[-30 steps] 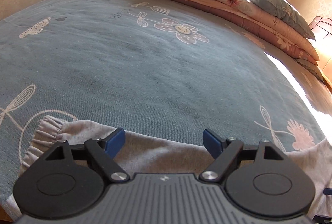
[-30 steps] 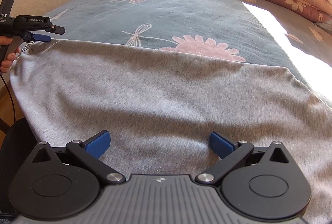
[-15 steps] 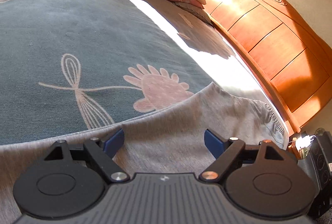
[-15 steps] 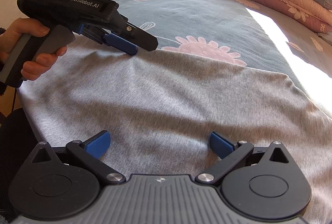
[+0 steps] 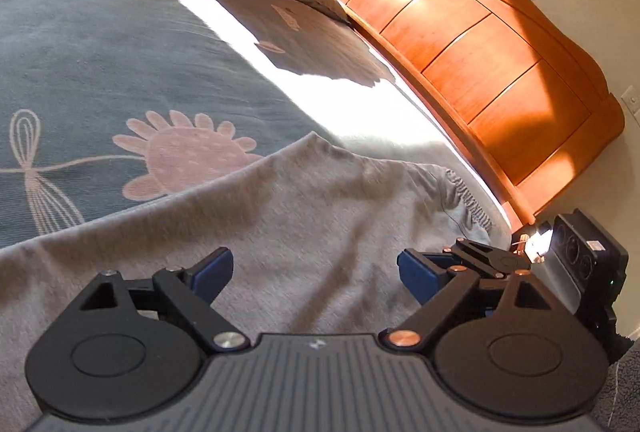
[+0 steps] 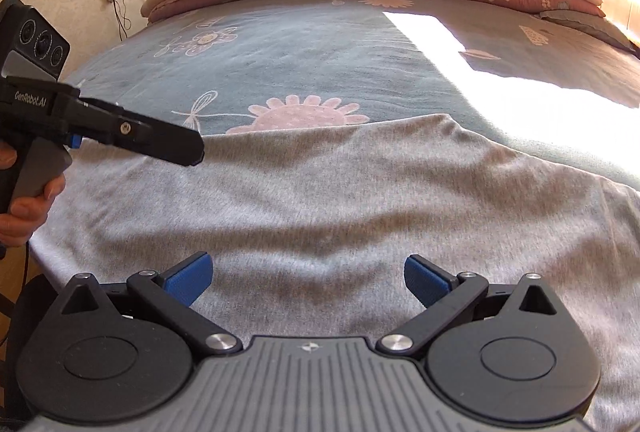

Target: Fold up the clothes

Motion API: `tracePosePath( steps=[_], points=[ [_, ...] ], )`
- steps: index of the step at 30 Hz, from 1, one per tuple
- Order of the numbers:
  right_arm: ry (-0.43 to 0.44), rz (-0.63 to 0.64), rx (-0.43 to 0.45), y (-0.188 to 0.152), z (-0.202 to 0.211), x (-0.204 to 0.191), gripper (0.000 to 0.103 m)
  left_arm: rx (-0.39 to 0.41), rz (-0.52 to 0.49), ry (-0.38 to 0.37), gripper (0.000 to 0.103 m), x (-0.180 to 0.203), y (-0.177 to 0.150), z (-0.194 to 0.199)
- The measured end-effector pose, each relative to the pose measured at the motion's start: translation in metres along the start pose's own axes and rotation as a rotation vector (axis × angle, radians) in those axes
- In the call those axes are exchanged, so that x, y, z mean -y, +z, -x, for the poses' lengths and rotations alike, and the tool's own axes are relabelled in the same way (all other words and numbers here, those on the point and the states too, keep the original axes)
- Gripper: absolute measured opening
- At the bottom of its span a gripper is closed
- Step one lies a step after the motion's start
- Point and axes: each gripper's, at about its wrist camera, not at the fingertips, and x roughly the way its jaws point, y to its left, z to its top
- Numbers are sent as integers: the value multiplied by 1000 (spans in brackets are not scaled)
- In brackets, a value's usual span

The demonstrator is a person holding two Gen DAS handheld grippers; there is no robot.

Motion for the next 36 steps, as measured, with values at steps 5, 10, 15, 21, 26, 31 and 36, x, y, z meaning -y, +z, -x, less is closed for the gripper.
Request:
tracePosePath(
  steps=[5, 10, 15, 21, 26, 31, 36],
  points=[
    [-27, -45, 11, -12, 16, 21, 103, 34, -19, 139, 87, -13, -3, -8],
    [-67, -71, 22, -29, 10, 40, 103, 68, 62, 194, 87, -10, 8, 16],
    [-138, -1, 7, -38, 0, 32, 103, 30, -29, 168, 91, 30, -9, 12],
    [-194, 57, 38, -48, -4, 23, 103, 6, 49, 200, 91, 26, -42, 4],
    [-195, 90, 98, -59, 3, 20, 103, 43, 137, 215, 92, 20, -53, 18],
    [-197, 101, 186, -58, 27, 23, 103, 41, 111, 254, 96, 27, -57, 15],
    [-251, 63, 209, -62, 34, 44, 103, 46, 98, 291, 102, 35, -59, 7]
  ],
)
